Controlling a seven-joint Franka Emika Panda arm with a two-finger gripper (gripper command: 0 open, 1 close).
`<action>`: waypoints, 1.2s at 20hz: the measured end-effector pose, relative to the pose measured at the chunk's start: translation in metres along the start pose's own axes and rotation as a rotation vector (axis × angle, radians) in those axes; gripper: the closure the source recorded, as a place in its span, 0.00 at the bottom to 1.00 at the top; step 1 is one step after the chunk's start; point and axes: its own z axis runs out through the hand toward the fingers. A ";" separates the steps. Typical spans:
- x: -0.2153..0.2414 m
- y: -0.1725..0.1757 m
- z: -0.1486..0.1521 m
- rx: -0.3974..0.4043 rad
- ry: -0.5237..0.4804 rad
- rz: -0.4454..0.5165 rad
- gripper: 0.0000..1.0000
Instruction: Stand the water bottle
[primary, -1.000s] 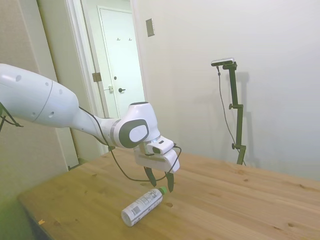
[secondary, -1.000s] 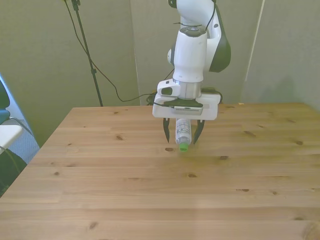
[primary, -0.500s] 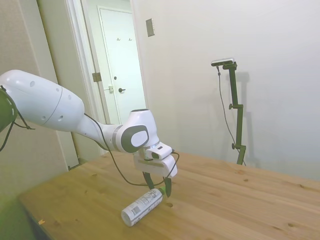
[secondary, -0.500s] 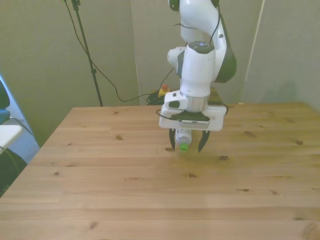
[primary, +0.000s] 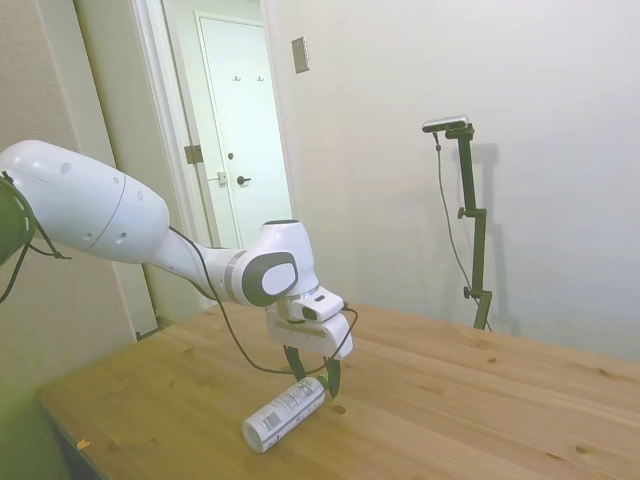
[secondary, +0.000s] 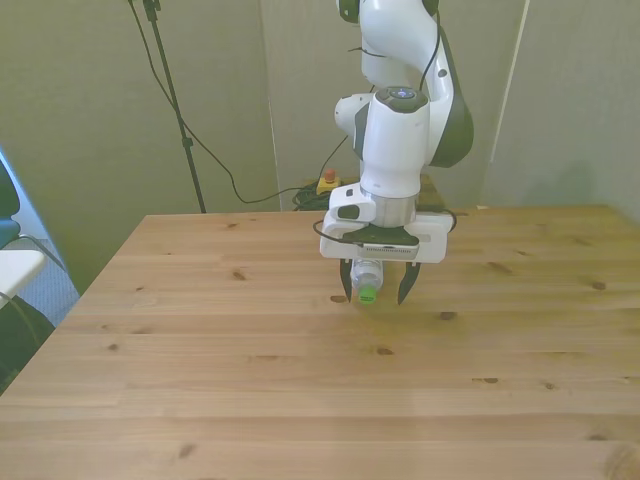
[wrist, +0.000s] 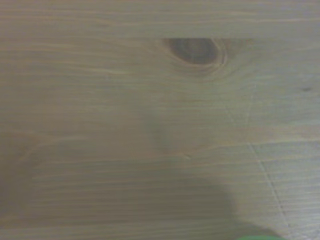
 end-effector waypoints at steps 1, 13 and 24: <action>0.000 0.000 0.000 0.000 0.000 0.000 1.00; 0.001 0.000 -0.001 0.012 -0.031 0.026 1.00; 0.000 -0.001 0.006 0.012 -0.084 0.038 1.00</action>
